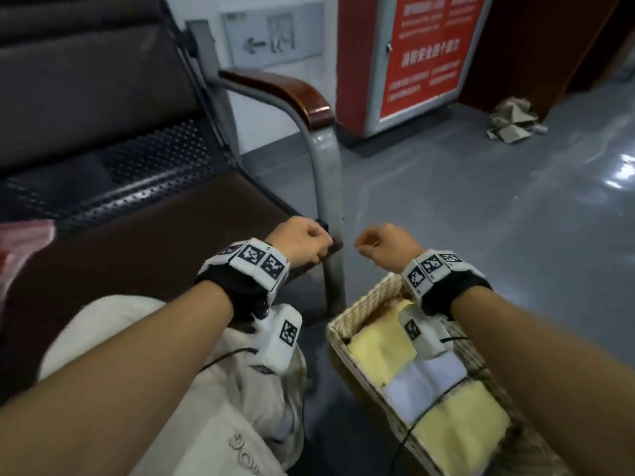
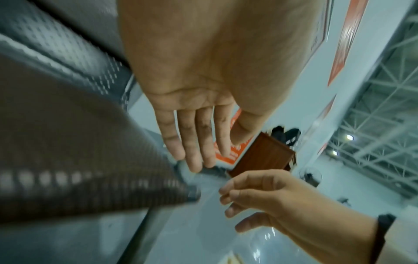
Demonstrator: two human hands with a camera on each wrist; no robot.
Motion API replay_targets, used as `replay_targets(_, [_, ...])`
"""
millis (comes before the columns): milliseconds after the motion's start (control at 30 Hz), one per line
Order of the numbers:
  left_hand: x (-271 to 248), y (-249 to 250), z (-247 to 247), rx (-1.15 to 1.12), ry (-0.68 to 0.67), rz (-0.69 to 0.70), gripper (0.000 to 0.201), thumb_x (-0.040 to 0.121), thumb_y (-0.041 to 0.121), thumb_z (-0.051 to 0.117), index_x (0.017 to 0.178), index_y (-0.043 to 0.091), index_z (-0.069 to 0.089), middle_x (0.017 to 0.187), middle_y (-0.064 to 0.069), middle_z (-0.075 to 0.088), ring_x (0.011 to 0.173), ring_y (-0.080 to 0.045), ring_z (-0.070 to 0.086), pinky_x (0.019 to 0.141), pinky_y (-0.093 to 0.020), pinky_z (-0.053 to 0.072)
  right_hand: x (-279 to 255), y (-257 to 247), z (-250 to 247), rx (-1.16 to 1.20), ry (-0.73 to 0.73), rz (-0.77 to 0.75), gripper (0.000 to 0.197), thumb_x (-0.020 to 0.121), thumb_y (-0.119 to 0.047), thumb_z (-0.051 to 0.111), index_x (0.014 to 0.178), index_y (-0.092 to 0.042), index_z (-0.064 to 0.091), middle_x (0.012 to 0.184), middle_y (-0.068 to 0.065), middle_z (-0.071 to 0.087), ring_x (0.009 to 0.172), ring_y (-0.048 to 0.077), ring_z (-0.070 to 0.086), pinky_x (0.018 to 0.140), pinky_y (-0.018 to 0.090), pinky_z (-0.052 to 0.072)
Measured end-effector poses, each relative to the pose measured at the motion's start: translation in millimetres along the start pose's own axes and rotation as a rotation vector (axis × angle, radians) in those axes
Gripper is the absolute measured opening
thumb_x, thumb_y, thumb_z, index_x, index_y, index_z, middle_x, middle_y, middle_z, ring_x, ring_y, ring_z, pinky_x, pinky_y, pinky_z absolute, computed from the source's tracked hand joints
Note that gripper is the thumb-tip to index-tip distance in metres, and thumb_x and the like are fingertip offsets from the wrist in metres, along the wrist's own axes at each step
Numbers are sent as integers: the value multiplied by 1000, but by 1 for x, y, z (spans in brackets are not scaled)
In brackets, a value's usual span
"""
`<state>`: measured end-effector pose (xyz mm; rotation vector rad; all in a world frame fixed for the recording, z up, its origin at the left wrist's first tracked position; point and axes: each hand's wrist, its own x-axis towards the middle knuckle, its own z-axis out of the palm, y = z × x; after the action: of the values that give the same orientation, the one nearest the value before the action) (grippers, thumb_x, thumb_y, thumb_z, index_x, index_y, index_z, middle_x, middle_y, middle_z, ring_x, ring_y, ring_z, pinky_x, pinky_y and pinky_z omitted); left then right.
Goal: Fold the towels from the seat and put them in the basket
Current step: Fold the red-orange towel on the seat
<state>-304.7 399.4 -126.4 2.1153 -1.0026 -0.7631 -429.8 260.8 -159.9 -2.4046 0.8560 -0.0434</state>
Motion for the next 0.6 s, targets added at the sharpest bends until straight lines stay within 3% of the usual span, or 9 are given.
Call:
replay_targets(67, [-15, 10, -43, -70, 121, 49, 16, 89, 16, 57, 77, 20, 66, 76, -4, 70, 66, -18, 66, 57, -21, 45, 5, -45, -14, -64, 24, -112, 19, 89, -20, 60, 103, -14, 72, 103, 10, 71, 102, 27, 62, 85, 27, 44])
replay_targets(233, [-76, 10, -158, -164, 424, 155, 10, 90, 10, 56, 87, 8, 65, 74, -8, 66, 55, -4, 62, 48, -12, 45, 12, -165, -39, -210, 6, -385, 19, 89, -20, 60, 102, -14, 72, 104, 6, 72, 100, 23, 64, 77, 20, 39])
replay_targets(367, [-130, -36, -238, -182, 602, 90, 11, 89, 15, 58, 84, 12, 67, 78, -7, 69, 71, -18, 66, 66, -29, 52, 16, -267, -26, -281, 15, -579, 16, 89, -22, 59, 98, -19, 72, 103, 3, 71, 99, 21, 63, 78, 20, 38])
replay_targets(500, [-185, -116, -288, -194, 724, -45, 14, 87, 12, 60, 76, 19, 65, 75, -5, 69, 74, -20, 64, 73, -30, 52, 17, -362, 15, -288, -102, -733, 17, 90, -22, 59, 100, -18, 72, 104, 2, 71, 99, 18, 63, 81, 22, 43])
replay_targets(600, [-225, -184, -309, -69, 747, -186, 13, 83, 10, 63, 76, 21, 66, 80, -2, 70, 79, -17, 64, 76, -27, 49, 17, -420, 60, -334, -192, -822, 20, 90, -21, 58, 104, -17, 71, 107, 2, 70, 101, 19, 62, 83, 23, 44])
